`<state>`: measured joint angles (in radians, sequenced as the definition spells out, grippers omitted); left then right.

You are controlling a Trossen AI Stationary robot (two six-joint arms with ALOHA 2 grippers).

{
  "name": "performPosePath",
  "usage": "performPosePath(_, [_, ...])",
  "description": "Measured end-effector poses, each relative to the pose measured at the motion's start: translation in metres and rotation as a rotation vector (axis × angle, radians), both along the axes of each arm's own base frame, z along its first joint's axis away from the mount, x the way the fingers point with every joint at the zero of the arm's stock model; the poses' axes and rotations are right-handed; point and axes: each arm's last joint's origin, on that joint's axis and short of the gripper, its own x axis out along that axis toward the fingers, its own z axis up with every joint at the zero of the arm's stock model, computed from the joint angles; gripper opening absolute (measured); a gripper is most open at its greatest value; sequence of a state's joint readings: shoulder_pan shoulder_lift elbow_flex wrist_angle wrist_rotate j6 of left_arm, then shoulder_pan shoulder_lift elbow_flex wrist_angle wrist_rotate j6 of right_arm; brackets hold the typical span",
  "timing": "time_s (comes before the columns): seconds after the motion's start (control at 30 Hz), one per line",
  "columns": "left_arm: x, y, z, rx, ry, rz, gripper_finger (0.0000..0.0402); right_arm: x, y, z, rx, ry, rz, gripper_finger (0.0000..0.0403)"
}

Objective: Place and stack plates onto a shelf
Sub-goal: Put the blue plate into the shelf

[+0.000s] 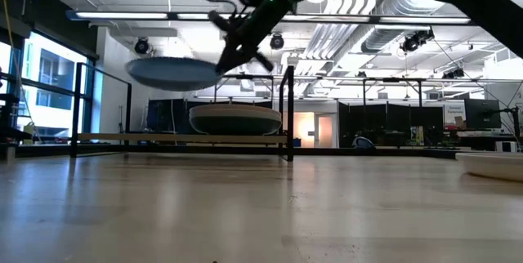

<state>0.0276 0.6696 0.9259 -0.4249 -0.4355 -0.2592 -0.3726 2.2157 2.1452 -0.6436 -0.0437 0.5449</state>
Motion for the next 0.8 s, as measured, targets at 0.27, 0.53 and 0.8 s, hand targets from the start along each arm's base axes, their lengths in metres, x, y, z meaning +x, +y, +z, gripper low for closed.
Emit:
performPosePath(0.27, [0.002, -0.011, -0.046, -0.245, 0.181, -0.048, 0.0156, -0.027, -0.004, 0.033, -0.064, 0.027, 0.014, 0.0000])
performPosePath(0.53, [0.000, -0.027, -0.092, -0.502, -0.128, 0.103, 0.0156, -0.032, -0.005, 0.034, -0.058, 0.060, 0.032, 0.0000])
performPosePath(0.8, [-0.002, -0.041, -0.119, -0.602, -0.135, 0.235, 0.0156, -0.032, -0.004, 0.034, -0.015, 0.040, 0.081, 0.0000])
